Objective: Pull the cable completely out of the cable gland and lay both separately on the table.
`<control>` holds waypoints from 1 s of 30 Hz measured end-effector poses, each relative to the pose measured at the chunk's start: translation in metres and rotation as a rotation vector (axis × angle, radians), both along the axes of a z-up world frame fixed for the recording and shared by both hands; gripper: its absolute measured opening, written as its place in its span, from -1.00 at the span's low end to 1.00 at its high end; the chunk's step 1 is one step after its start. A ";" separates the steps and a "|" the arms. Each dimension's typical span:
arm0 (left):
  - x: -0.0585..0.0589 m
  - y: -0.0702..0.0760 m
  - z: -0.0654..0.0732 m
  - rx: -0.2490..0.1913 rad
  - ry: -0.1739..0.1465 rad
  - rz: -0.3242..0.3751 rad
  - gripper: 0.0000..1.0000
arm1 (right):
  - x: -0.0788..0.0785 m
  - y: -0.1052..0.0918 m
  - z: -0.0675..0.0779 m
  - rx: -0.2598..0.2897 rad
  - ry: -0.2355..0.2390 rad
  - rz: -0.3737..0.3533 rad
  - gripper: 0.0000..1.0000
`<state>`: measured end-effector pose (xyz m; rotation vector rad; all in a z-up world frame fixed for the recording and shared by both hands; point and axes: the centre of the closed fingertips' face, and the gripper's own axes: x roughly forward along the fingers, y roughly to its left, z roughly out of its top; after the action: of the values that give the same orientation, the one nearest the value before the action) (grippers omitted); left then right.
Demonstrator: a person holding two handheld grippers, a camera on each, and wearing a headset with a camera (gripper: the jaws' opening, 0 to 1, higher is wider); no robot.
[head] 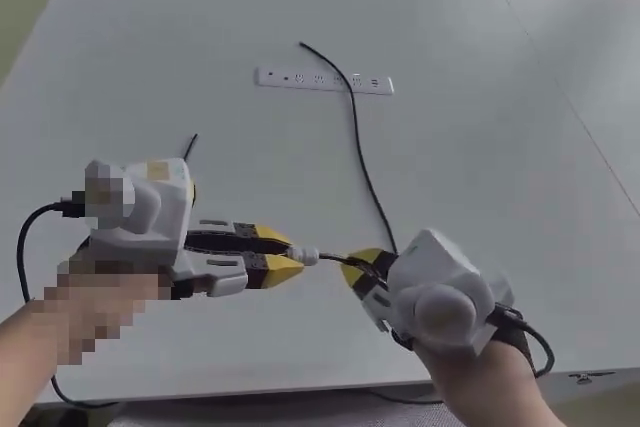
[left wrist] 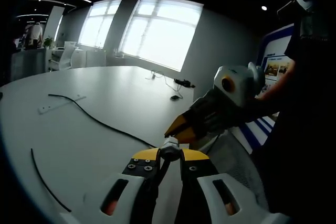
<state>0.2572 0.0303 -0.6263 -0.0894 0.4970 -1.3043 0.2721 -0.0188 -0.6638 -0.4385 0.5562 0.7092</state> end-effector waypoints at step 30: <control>-0.003 -0.004 -0.005 0.030 -0.010 0.001 -0.70 | -0.009 -0.042 -0.058 0.160 0.275 -0.331 -0.99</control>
<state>0.2540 0.0266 -0.6311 -0.0586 0.5080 -1.2959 0.2633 -0.0608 -0.7216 -0.0939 0.8031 0.4918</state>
